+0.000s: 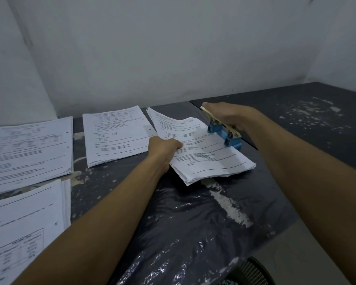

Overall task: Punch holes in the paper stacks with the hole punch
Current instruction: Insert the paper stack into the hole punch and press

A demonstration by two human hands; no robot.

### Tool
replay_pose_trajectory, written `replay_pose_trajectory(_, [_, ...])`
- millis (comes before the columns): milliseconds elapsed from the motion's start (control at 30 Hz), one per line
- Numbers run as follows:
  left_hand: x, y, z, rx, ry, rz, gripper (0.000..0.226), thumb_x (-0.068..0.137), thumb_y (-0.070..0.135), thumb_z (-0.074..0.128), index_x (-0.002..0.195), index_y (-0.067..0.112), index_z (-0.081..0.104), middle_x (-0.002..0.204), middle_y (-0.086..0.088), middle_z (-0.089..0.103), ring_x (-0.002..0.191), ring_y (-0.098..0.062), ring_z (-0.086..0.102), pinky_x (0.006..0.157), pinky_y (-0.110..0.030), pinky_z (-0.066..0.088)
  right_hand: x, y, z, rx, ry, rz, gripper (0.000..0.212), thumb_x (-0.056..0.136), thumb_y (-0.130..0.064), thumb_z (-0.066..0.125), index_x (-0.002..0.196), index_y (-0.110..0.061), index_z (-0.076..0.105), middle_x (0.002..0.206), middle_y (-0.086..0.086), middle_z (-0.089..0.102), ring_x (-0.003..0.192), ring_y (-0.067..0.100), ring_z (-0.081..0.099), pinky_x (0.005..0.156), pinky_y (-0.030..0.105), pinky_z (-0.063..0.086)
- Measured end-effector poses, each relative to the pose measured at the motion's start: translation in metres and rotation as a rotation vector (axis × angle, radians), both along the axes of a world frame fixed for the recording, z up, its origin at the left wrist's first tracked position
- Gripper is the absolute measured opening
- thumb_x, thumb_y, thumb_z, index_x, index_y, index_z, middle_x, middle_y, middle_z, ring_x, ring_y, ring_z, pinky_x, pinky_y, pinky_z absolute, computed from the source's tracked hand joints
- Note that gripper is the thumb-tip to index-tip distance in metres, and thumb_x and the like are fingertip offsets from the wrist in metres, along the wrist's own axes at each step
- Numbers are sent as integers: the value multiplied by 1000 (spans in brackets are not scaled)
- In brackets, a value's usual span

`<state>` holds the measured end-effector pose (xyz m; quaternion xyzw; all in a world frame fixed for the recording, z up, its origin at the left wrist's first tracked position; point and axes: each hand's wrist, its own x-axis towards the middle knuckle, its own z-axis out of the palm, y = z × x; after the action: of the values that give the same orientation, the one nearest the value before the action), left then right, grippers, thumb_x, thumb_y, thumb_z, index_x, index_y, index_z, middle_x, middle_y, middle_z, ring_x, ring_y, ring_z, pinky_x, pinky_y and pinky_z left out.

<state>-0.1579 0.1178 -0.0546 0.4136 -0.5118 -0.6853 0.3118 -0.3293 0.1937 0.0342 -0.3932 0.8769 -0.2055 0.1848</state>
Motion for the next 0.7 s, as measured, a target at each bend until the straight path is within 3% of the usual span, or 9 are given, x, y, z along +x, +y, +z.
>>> replay_pose_trajectory(67, [0, 2, -2, -25, -6, 0, 35, 77, -7, 76, 109, 4, 64, 99, -9, 72, 81, -28, 72, 53, -32, 60, 4, -2, 0, 16, 2, 6, 62, 104, -53, 21, 142, -8, 40, 132, 15, 51, 107, 24, 52, 97, 43, 40])
replay_pose_trajectory(133, [0, 3, -3, -47, -23, -3, 37, 77, -5, 76, 112, 4, 64, 101, -9, 71, 83, -28, 71, 51, -30, 59, 7, -5, -2, 23, 2, 4, 62, 105, -50, 20, 146, -7, 35, 144, 18, 44, 109, 27, 50, 95, 42, 36])
replay_pose_trajectory(200, [0, 3, -3, -53, -25, -3, 38, 77, -5, 76, 112, 3, 64, 101, -9, 72, 83, -28, 71, 53, -32, 60, 9, -9, -4, 21, -11, -7, 60, 106, -47, 19, 148, -6, 33, 147, 18, 41, 113, 30, 47, 92, 41, 33])
replay_pose_trajectory(300, [0, 2, -6, -69, -24, -4, 34, 77, -6, 75, 109, 3, 65, 101, -9, 72, 83, -28, 72, 57, -34, 61, 10, -10, -9, 20, -14, 0, 53, 107, -38, 18, 141, -2, 39, 146, 25, 43, 128, 39, 45, 105, 49, 36])
replay_pose_trajectory(467, [-2, 0, -12, -129, -56, -8, 27, 78, -3, 75, 101, 7, 68, 96, -7, 74, 81, -27, 72, 62, -37, 62, 15, -11, -24, -6, 5, 24, 52, 105, -41, 17, 142, -12, 40, 149, 15, 39, 119, 27, 43, 94, 39, 29])
replay_pose_trajectory(600, [-4, -1, -15, -175, -80, 0, 25, 77, 0, 76, 98, 11, 69, 94, -3, 74, 80, -24, 72, 63, -35, 61, 21, -14, -35, 13, 69, -26, 26, 102, -29, 18, 107, -25, 43, 140, 18, 45, 123, 39, 44, 105, 62, 34])
replay_pose_trajectory(700, [-4, -3, -18, -191, -92, 3, 24, 77, 2, 77, 97, 13, 70, 92, -2, 74, 79, -24, 72, 66, -37, 62, 22, -14, -37, 57, 106, -26, 46, 97, -34, 14, 136, -25, 37, 154, 15, 32, 138, 47, 29, 109, 68, 25])
